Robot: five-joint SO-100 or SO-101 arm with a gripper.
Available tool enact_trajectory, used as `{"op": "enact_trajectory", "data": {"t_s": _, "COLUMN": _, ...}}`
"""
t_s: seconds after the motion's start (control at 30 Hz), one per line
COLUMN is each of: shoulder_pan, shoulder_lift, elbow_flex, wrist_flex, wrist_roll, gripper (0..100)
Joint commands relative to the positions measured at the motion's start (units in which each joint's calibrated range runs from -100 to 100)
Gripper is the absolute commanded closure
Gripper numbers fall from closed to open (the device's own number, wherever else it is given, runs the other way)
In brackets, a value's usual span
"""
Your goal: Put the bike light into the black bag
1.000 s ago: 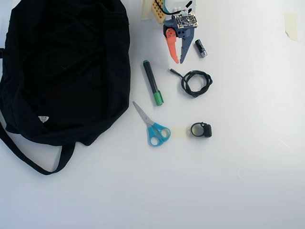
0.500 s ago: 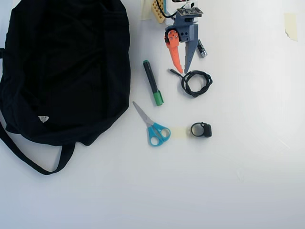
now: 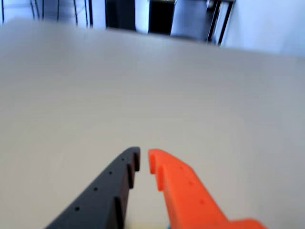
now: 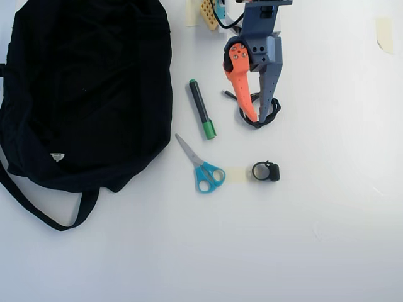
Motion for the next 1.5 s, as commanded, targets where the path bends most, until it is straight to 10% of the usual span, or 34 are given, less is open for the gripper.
{"op": "enact_trajectory", "data": {"t_s": 0.0, "shoulder_pan": 1.0, "shoulder_lift": 7.9, "elbow_flex": -13.9, "wrist_flex": -1.1, "wrist_roll": -0.1, "gripper": 98}}
{"op": "enact_trajectory", "data": {"t_s": 0.9, "shoulder_pan": 2.8, "shoulder_lift": 22.4, "elbow_flex": -32.5, "wrist_flex": 4.7, "wrist_roll": -0.1, "gripper": 98}}
{"op": "enact_trajectory", "data": {"t_s": 1.47, "shoulder_pan": 1.9, "shoulder_lift": 14.9, "elbow_flex": -33.9, "wrist_flex": 49.3, "wrist_roll": 0.3, "gripper": 98}}
